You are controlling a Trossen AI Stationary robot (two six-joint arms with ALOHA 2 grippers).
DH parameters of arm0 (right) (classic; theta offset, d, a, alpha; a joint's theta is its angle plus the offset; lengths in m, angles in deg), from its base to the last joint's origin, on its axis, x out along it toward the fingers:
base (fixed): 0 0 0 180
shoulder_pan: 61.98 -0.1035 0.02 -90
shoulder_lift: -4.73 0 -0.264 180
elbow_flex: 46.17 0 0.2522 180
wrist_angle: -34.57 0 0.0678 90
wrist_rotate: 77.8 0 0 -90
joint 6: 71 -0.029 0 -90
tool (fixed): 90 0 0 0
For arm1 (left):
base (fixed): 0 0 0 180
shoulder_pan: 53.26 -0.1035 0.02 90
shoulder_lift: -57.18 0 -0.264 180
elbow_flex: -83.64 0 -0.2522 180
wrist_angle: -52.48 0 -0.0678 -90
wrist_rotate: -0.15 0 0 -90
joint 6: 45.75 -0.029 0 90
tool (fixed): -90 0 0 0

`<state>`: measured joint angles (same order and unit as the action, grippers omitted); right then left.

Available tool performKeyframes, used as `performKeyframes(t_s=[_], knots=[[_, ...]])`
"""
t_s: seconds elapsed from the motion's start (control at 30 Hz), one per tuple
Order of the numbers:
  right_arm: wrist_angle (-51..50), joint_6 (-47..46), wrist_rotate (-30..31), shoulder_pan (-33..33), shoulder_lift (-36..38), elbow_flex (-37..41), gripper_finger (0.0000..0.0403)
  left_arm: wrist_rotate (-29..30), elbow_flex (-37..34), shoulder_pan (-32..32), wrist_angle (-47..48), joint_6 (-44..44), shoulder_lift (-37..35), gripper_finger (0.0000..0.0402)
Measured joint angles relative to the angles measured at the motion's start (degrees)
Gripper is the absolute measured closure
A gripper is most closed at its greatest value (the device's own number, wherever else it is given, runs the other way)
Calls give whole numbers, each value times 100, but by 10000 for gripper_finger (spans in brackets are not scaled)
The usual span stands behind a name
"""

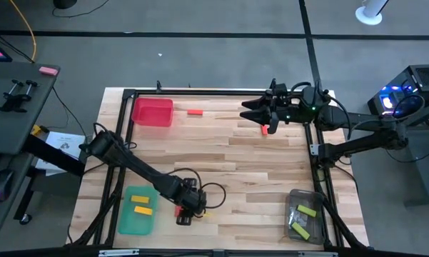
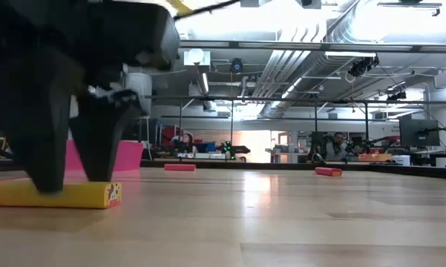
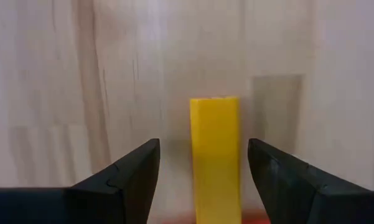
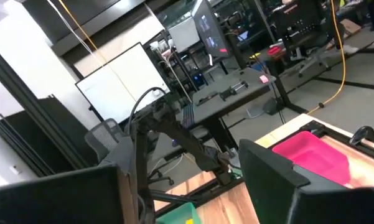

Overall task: Sort blocks
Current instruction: Put the yellow block into the green bin

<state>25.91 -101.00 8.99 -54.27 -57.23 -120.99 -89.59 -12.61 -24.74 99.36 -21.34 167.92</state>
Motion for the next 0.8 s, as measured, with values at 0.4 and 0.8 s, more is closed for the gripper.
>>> performKeyframes(t_s=[0.4, 0.8], knots=[[-89, 48, 0, 15, 0, 0, 227, 240, 35, 31, 230, 715, 242, 356], [-295, 200, -2, 15, 0, 0, 227, 1459, 467, -273, 1072, 669, -2153, 360]])
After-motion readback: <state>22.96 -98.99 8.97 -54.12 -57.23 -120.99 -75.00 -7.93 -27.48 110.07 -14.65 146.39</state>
